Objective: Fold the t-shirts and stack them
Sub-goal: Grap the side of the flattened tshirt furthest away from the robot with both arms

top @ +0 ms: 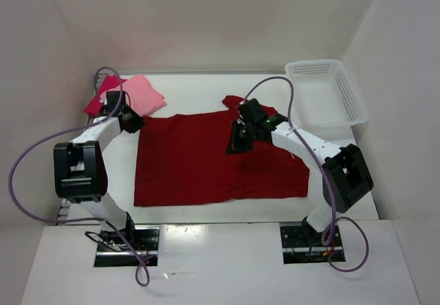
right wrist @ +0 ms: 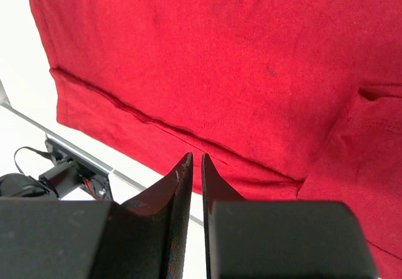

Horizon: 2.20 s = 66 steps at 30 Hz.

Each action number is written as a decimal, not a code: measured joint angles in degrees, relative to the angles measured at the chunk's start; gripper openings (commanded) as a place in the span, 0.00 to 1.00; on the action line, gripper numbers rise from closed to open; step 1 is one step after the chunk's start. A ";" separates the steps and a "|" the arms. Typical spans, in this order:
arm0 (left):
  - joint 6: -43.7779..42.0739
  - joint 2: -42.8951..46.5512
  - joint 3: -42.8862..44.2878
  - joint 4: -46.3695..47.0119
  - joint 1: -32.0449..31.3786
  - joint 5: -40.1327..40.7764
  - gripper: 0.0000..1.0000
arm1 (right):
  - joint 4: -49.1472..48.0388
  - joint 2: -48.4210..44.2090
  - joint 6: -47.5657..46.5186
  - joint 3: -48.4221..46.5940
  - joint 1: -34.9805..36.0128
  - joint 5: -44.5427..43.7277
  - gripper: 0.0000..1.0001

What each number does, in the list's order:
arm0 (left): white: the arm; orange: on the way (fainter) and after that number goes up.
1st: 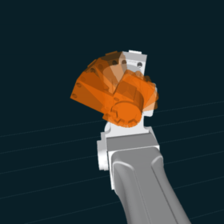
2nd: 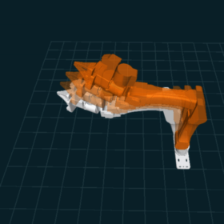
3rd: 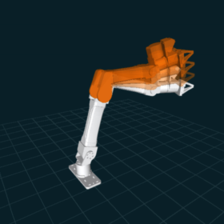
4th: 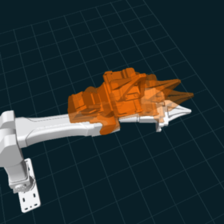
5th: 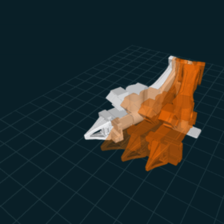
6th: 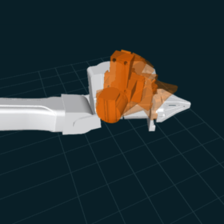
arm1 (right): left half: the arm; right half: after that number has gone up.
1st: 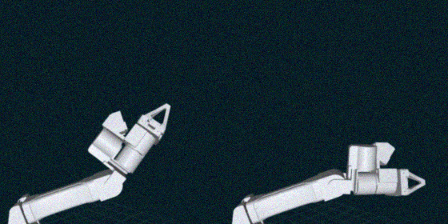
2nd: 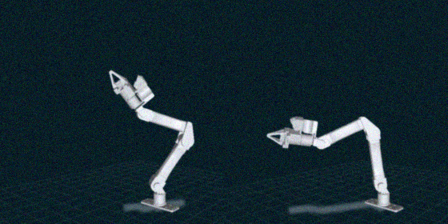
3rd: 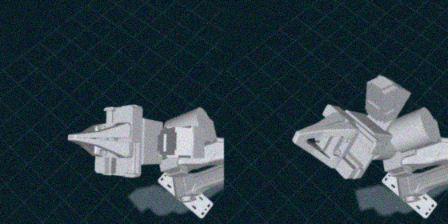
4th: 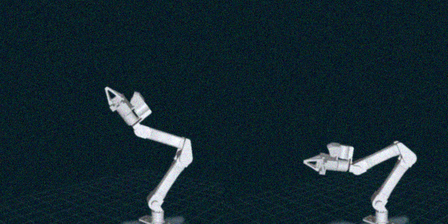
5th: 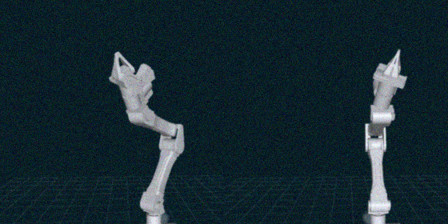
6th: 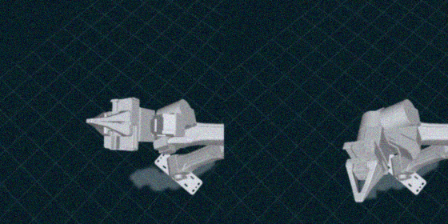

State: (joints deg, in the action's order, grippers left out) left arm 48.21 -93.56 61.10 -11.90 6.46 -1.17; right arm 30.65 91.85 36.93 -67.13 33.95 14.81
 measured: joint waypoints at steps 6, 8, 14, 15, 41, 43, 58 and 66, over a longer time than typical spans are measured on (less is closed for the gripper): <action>-4.63 -10.27 7.63 2.73 -0.11 5.29 0.35 | -0.11 1.11 -1.42 -0.39 0.00 0.96 0.14; -5.75 -12.50 9.01 3.82 -0.11 6.25 0.40 | -0.07 1.51 -1.73 -0.42 0.00 1.20 0.14; -9.07 -16.17 9.25 5.92 -0.11 8.00 0.41 | -0.09 1.88 -2.10 -0.50 -0.31 1.68 0.17; -9.49 -16.61 9.33 6.10 -0.11 8.00 0.41 | -0.04 2.03 -2.10 -0.61 -0.35 1.84 0.17; -14.95 -21.86 17.90 3.39 -2.25 9.46 0.48 | -0.04 2.75 -1.97 -7.85 -0.85 2.56 0.20; -14.84 -21.86 17.88 2.95 -2.25 10.14 0.49 | 0.07 2.75 -1.97 -7.85 -0.90 2.56 0.20; -15.02 -26.36 23.37 -2.34 -2.25 9.27 0.32 | 0.39 2.73 -2.32 -7.96 -3.06 2.62 0.21; -14.38 -25.55 21.44 -0.76 -2.25 8.48 0.24 | 0.68 3.15 -3.26 -10.67 -6.16 3.13 0.25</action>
State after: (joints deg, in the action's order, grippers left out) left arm 33.82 -119.11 82.54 -12.67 4.21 7.31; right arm 31.33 95.00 33.67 -77.80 27.79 17.93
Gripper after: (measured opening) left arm 0.244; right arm 0.217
